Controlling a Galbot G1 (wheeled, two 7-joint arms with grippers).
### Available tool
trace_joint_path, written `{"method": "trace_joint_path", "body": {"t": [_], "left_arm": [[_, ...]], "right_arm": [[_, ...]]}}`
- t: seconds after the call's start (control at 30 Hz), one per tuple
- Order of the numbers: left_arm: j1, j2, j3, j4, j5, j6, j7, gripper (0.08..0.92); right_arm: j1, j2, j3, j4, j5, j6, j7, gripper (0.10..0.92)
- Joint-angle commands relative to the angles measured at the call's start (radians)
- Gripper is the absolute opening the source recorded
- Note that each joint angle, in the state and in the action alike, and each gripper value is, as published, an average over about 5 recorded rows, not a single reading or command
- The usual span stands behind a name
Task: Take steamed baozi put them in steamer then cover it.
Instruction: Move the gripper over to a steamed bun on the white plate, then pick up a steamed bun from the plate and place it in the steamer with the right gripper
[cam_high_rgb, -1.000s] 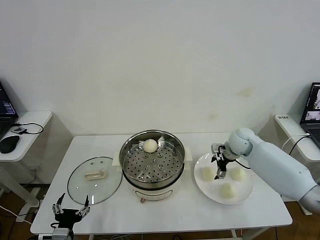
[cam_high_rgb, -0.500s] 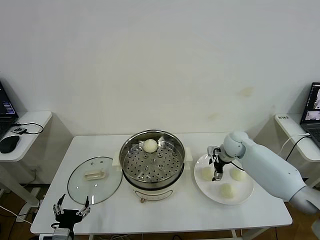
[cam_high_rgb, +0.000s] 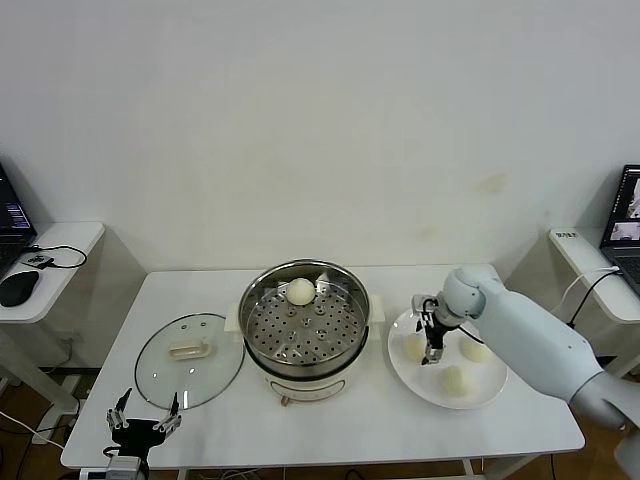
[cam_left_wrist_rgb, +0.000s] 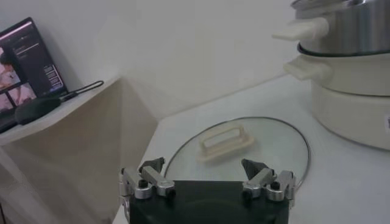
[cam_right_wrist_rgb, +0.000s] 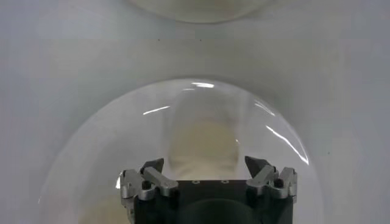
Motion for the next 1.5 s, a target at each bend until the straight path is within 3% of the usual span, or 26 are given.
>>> {"method": "trace_joint_path", "body": {"t": [0.03, 0.3, 0.6, 0.9, 1.1, 1.5], "left_arm": [[0.002, -0.002, 0.004, 0.001, 0.0, -0.001, -0.002, 0.823], [0.005, -0.005, 0.006, 0.001, 0.0, -0.003, -0.005, 0.823], [0.008, -0.009, 0.001, -0.014, 0.0, -0.001, -0.004, 0.823], [0.011, -0.004, 0.006, -0.028, 0.008, 0.001, -0.002, 0.823], [0.007, -0.001, 0.006, -0.047, 0.007, 0.003, -0.002, 0.823], [0.016, -0.006, -0.003, -0.089, 0.004, 0.005, 0.002, 0.823]], "right_arm": [[0.002, 0.005, -0.001, -0.009, 0.008, -0.001, 0.0, 0.789], [0.01, -0.006, 0.003, -0.007, 0.012, 0.0, -0.001, 0.613], [0.097, -0.08, -0.005, 0.092, 0.079, -0.029, -0.027, 0.594], [0.471, -0.176, -0.245, 0.295, 0.366, -0.134, -0.092, 0.595], [0.734, -0.074, -0.421, 0.272, 0.542, -0.175, -0.121, 0.596], [0.795, 0.301, -0.483, 0.091, 0.607, -0.205, -0.126, 0.594]]}}
